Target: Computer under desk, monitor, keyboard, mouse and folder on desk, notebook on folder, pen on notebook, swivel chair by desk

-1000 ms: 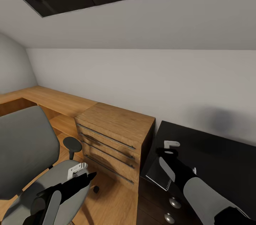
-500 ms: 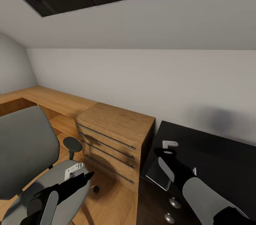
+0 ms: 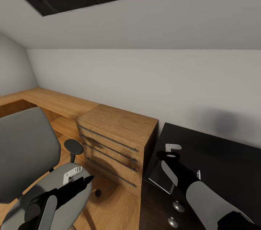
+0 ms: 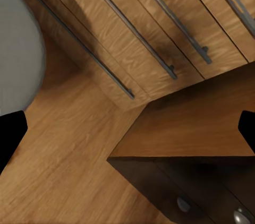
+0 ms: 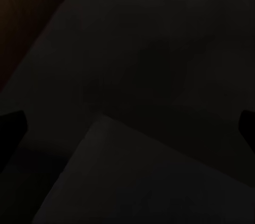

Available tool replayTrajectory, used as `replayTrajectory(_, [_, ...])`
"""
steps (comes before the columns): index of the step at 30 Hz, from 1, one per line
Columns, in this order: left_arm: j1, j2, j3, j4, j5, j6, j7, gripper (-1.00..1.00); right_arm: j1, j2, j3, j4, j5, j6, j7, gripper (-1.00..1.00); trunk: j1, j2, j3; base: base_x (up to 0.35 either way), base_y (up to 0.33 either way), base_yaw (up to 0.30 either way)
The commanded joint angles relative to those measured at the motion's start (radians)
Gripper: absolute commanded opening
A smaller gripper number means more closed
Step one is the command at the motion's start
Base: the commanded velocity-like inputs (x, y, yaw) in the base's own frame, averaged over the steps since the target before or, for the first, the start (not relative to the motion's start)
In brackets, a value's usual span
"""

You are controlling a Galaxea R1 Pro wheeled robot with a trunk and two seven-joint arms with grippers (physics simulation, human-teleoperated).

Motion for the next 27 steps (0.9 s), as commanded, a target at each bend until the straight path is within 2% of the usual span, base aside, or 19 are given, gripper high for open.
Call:
replayTrajectory(1, [-0.001, -0.001, 0.004, -0.001, -0.004, 0.005, -0.008, 1.00, -0.001, -0.001, 0.006, -0.002, -0.007, 0.004, -0.008, 1.00, 0.000, -0.001, -0.001, 0.000, 0.000, 0.000])
replayTrajectory(27, [-0.001, -0.001, 0.013, -0.002, -0.005, 0.004, -0.008, 1.00, -0.001, -0.001, 0.006, -0.001, -0.007, 0.004, -0.008, 1.00, 0.000, -0.001, -0.001, 0.000, 0.000, 0.000])
